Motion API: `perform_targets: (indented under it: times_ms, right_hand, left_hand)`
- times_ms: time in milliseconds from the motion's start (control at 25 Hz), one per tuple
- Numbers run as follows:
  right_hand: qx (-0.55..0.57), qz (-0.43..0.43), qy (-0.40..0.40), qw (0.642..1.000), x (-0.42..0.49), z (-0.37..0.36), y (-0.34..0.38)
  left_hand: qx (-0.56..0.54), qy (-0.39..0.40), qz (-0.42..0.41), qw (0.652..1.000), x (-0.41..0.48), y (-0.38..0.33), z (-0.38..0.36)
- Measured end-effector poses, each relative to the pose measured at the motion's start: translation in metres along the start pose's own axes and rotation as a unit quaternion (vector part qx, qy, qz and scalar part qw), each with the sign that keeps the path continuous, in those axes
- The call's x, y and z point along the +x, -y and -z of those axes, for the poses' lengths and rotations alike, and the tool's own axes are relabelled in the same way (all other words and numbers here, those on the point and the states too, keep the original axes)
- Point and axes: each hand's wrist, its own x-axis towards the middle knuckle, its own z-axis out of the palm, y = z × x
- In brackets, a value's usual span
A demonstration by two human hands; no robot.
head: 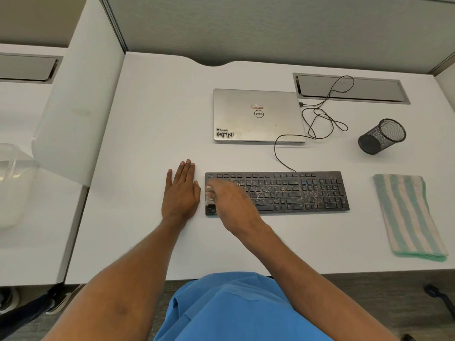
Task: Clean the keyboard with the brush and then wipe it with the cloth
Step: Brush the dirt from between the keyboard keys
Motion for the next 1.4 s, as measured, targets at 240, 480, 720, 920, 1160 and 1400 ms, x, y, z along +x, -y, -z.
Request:
perform_targets:
  times_ms: [240,480,720,920,1160,1400]
  right_hand:
    - [0.0,-0.028,0.034,0.999,-0.003,-0.004,-0.007]
    - [0.066,-0.11,-0.088,0.988,0.004,0.0,-0.01]
    - [0.142,-0.137,-0.1,0.975,0.003,-0.012,-0.007]
    - [0.122,-0.155,-0.057,0.979,-0.002,-0.012,-0.013]
    - [0.151,-0.133,-0.111,0.973,-0.002,-0.008,-0.013]
    - [0.093,-0.121,-0.052,0.987,-0.004,-0.009,-0.015]
  left_hand:
    - [0.003,-0.007,0.0,1.0,0.001,-0.001,-0.001]
    - [0.0,-0.007,0.004,1.0,0.001,-0.002,0.0]
    - [0.007,-0.007,-0.001,1.0,0.0,-0.001,0.0]
    - [0.008,-0.015,0.001,1.0,0.0,0.0,-0.001]
    - [0.007,-0.006,0.001,1.0,0.001,-0.001,0.0]
    - [-0.001,-0.021,0.0,1.0,0.0,-0.001,-0.002]
